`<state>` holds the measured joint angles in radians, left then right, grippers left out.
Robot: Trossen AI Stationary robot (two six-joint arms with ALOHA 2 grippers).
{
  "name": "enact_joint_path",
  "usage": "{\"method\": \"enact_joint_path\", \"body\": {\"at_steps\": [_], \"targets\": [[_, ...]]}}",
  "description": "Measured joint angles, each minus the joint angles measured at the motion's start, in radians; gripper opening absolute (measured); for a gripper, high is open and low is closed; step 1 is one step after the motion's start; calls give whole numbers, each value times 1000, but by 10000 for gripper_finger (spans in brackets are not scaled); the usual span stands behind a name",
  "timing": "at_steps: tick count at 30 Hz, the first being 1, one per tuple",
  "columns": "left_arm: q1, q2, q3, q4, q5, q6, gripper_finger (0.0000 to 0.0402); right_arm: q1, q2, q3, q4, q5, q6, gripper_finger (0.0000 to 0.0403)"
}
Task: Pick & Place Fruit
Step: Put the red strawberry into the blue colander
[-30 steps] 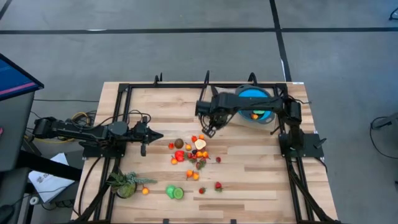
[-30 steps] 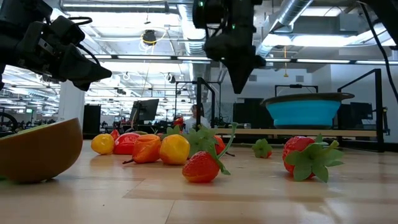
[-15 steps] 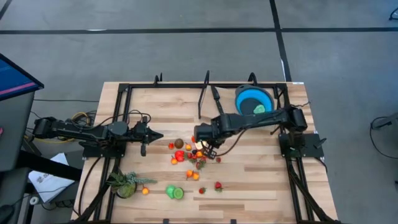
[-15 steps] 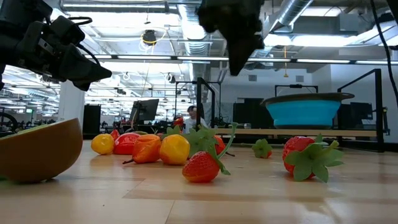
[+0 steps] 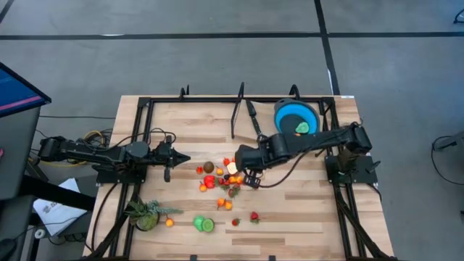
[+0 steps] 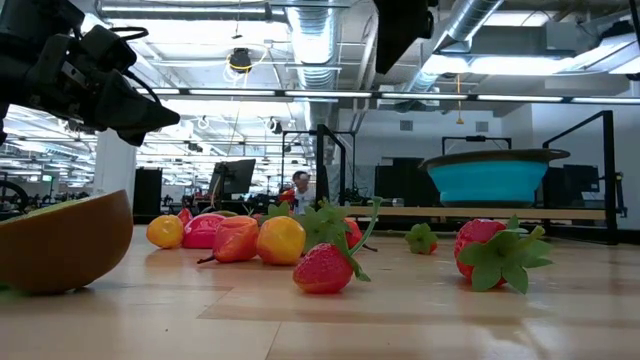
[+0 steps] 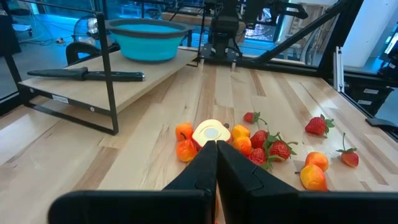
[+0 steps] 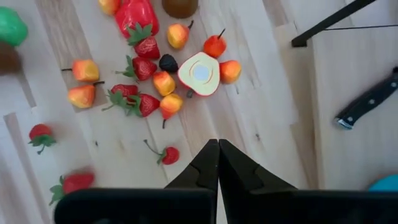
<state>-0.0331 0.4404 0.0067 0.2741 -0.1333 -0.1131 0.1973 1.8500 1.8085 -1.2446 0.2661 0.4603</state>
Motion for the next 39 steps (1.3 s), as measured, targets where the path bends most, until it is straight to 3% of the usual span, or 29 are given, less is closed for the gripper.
{"method": "enact_joint_path", "body": {"at_steps": [4,10,17,22,29,39], "targets": [[0,0,0,0,0,0,1,15,-5,-75,81,4,-8,0],[0,0,0,2,0,0,1,38,-101,-357,369,-4,-1,0],[0,0,0,5,0,0,1,70,-337,-732,744,-3,26,0],[0,0,0,7,0,0,1,86,-467,-923,864,-3,-22,0],[0,0,0,14,0,0,1,128,-546,-1047,859,-21,-23,0],[0,0,0,21,0,1,1,229,-535,-1062,886,-33,11,0]]}}
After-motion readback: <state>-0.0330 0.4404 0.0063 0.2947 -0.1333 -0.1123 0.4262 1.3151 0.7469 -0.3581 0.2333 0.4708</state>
